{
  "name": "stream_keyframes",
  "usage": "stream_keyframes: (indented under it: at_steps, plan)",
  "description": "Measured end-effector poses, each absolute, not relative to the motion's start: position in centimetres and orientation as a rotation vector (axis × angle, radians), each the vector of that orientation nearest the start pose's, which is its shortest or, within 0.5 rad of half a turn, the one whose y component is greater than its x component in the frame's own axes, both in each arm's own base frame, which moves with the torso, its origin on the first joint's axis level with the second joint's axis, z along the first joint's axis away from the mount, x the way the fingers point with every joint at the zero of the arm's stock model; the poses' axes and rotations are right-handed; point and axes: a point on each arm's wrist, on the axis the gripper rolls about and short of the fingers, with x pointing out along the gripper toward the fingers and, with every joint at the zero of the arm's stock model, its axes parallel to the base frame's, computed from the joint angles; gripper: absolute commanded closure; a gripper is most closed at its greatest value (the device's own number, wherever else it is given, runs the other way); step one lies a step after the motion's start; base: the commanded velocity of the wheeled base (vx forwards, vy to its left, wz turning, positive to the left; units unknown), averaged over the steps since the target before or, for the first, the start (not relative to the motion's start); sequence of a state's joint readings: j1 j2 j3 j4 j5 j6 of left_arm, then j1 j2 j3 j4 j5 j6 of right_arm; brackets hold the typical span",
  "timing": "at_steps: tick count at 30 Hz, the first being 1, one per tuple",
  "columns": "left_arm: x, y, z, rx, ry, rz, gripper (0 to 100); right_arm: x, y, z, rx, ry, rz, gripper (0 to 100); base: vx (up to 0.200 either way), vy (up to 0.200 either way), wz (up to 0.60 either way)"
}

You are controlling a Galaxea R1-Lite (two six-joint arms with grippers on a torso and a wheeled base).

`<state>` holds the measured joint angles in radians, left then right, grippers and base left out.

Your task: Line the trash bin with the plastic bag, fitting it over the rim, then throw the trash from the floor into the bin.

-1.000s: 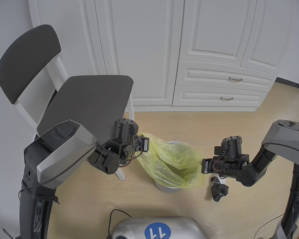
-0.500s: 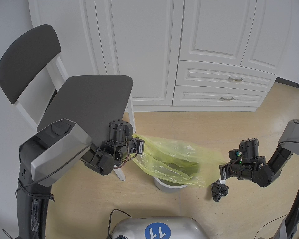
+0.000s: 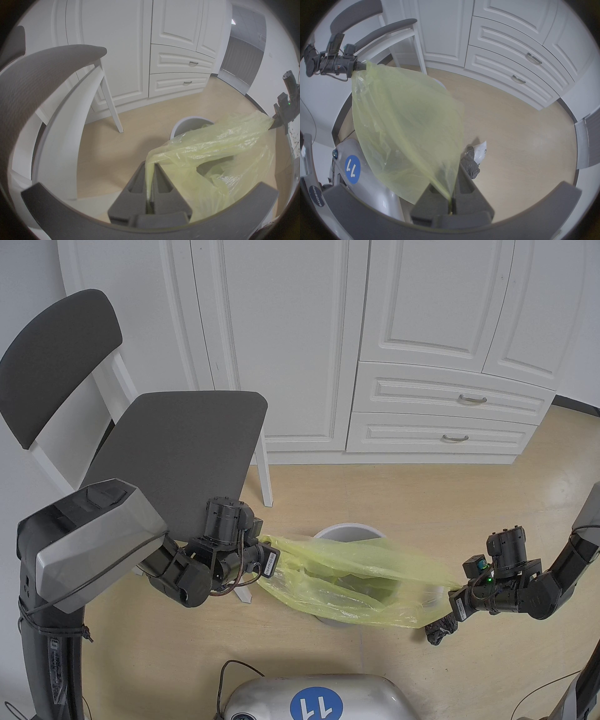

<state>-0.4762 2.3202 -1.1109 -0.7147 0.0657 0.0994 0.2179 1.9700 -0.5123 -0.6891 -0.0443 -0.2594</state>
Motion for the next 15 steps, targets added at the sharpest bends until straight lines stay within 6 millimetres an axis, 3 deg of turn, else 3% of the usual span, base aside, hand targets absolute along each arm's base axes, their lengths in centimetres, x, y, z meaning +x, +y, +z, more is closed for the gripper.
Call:
stream_keyframes:
  at_steps: [15]
  plan:
    - [36.3, -20.0, 1.2, 0.267, 0.532, -0.461, 100, 26.7, 6.8, 2.5, -0.436, 0.838, 0.339, 100, 0.000, 0.000, 0.00]
